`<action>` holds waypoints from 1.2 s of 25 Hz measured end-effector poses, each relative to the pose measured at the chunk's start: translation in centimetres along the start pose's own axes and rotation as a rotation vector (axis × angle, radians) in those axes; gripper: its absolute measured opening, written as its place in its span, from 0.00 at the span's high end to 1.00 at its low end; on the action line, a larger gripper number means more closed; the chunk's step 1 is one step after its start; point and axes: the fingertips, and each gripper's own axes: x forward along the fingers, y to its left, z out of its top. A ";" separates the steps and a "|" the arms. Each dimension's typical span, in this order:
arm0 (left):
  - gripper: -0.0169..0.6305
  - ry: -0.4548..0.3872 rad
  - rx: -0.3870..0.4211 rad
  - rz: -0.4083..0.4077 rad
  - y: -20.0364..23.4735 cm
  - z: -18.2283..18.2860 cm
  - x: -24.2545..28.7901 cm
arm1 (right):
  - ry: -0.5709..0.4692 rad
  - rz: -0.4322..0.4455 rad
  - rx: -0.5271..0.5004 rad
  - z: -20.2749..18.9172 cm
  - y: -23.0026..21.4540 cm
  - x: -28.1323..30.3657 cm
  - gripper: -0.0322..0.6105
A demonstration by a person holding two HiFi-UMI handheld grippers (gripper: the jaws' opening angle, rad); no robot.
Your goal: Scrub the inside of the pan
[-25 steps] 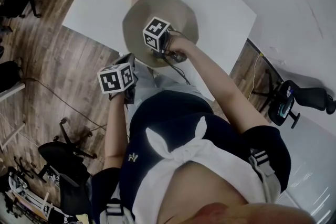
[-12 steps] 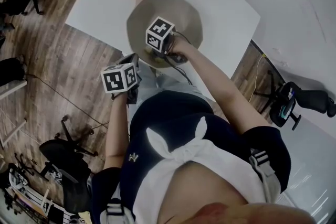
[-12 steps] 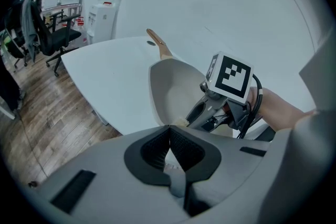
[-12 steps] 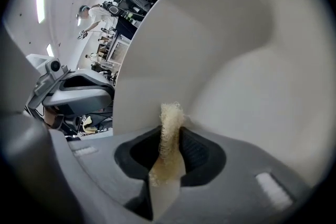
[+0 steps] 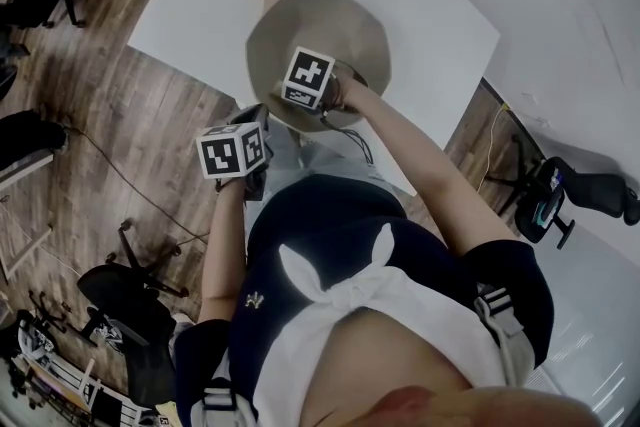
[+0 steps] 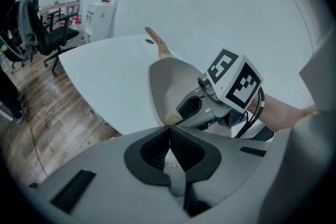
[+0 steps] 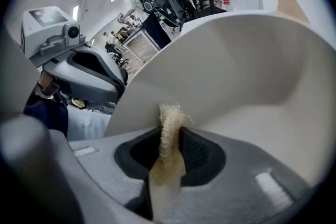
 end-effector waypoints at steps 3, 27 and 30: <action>0.97 0.007 0.003 -0.010 0.1 0.3 0.1 | -0.021 -0.054 -0.084 0.9 -0.7 -0.1 0.81; 0.96 0.041 0.007 -0.035 0.1 0.3 0.4 | -0.205 -0.305 -0.245 4.7 -5.1 -1.0 0.80; 0.97 0.044 0.010 -0.037 0.0 0.1 0.3 | -0.216 -0.341 -0.238 4.8 -5.6 -1.2 0.80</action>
